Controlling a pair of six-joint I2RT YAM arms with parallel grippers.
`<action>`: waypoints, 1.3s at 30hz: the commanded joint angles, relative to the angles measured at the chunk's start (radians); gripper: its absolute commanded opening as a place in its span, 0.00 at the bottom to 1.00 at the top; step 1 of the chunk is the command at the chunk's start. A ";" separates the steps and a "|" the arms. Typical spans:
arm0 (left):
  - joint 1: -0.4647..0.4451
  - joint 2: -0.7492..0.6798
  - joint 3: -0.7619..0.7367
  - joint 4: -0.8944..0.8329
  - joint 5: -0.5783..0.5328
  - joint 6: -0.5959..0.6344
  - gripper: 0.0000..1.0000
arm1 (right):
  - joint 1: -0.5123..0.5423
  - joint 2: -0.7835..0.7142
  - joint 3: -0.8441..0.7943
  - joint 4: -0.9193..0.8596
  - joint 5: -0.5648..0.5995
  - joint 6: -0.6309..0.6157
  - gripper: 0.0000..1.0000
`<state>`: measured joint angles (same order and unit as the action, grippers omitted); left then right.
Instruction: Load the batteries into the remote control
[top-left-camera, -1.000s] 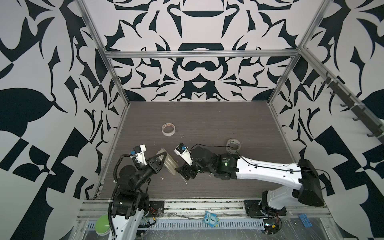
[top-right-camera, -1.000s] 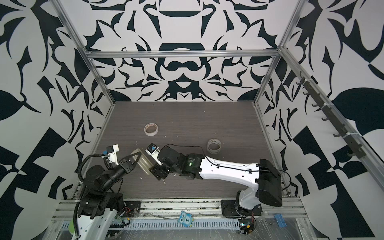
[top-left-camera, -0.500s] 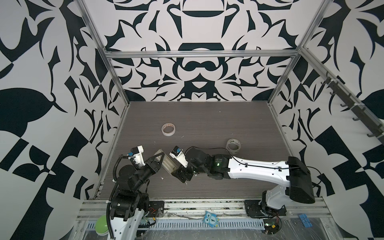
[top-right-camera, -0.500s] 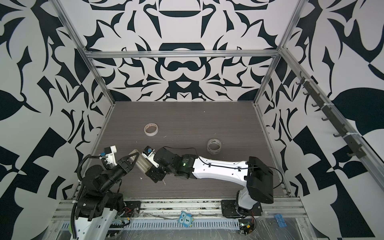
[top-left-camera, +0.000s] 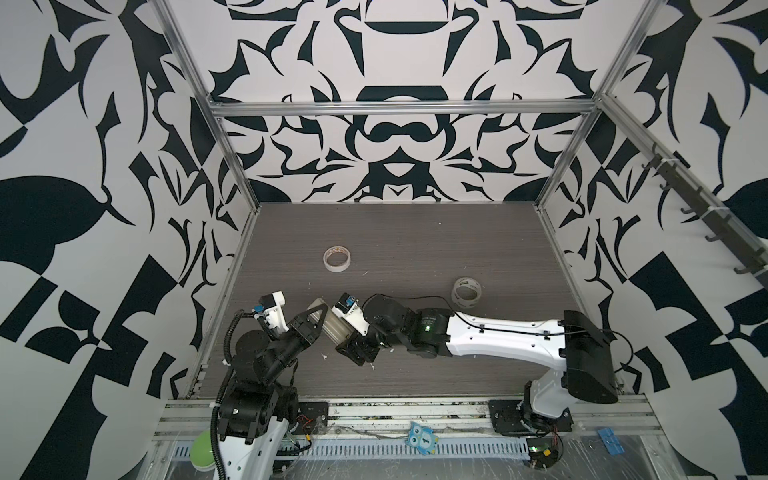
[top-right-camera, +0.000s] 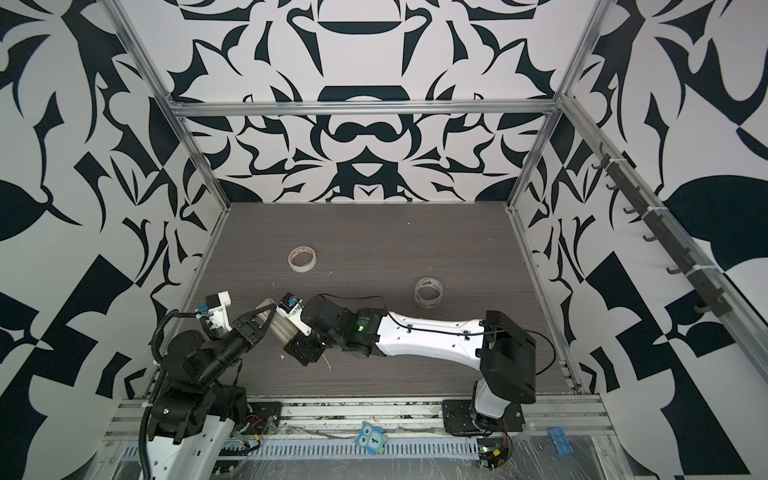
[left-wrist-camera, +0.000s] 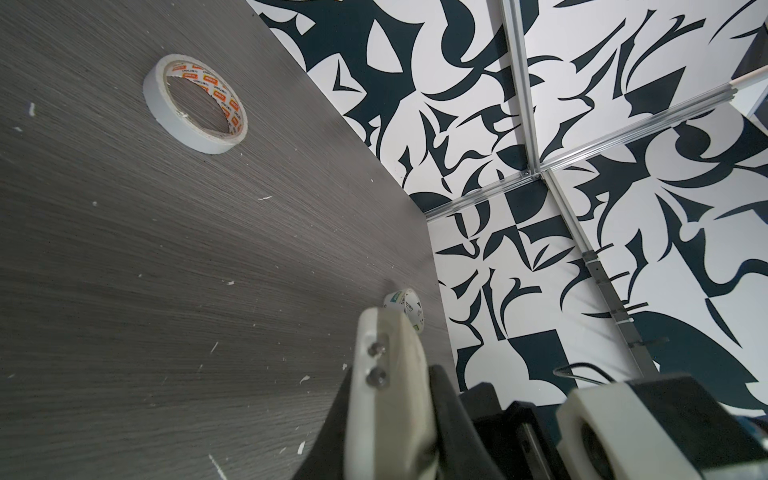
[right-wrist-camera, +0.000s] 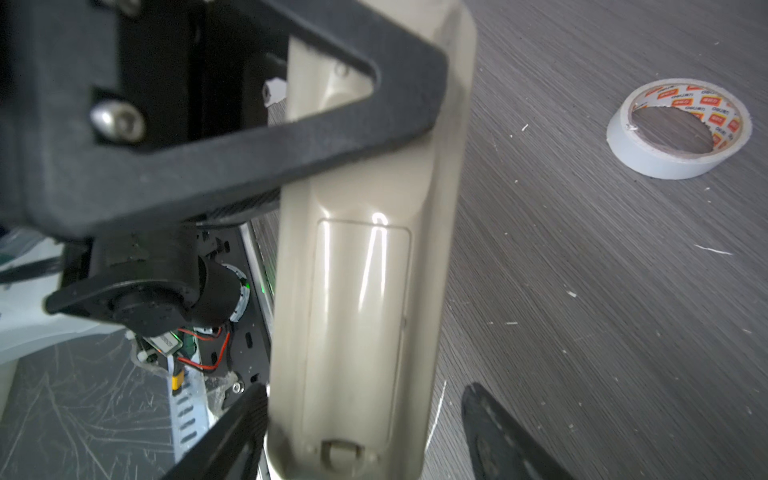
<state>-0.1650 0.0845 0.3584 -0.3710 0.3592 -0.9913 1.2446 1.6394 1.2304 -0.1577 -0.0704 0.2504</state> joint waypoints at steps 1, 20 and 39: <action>-0.004 0.001 0.015 0.033 0.006 -0.010 0.00 | 0.003 -0.007 0.050 0.034 -0.015 0.012 0.73; -0.003 -0.011 -0.005 0.026 0.001 -0.013 0.00 | 0.003 0.008 0.055 0.040 -0.023 0.015 0.51; -0.004 -0.008 -0.012 0.035 0.000 -0.014 0.00 | 0.004 0.027 0.067 0.020 -0.022 0.015 0.58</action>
<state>-0.1650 0.0853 0.3496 -0.3721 0.3408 -0.9970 1.2442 1.6711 1.2594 -0.1589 -0.0891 0.2737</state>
